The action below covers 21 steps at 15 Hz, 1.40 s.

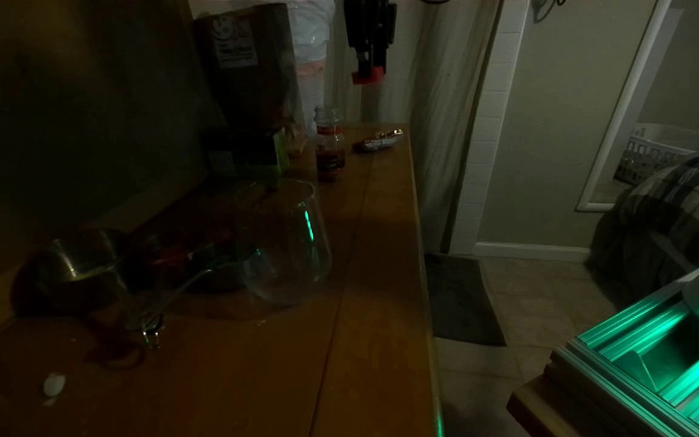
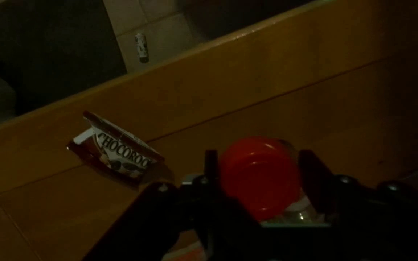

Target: Take the lid off of the bottle

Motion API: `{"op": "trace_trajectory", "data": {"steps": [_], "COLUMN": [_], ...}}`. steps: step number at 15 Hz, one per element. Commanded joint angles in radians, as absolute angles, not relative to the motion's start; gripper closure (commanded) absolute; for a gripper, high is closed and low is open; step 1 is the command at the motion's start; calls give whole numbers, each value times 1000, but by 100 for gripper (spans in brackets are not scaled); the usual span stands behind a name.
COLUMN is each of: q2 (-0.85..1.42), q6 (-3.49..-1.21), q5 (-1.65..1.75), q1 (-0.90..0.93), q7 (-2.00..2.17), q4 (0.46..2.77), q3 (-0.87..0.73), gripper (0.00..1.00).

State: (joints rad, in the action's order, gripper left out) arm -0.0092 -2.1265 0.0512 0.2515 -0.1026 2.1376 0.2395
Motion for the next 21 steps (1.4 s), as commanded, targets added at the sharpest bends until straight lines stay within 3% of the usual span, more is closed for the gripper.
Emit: {"op": "trace_trajectory", "data": {"steps": [1, 15, 16, 17, 19, 21], "q2": [-54, 93, 101, 104, 91, 62], "q6": [-2203, -2535, -2542, -2542, -2530, -2508], "q5": [87, 159, 164, 168, 163, 159], "q1": [240, 222, 222, 222, 222, 224], "q7": [-122, -81, -74, -72, -77, -79], "q4": [2279, 2401, 2398, 2396, 2392, 2386], "q3": [232, 206, 203, 200, 198, 199], "gripper": [68, 68, 18, 17, 4, 0]}}
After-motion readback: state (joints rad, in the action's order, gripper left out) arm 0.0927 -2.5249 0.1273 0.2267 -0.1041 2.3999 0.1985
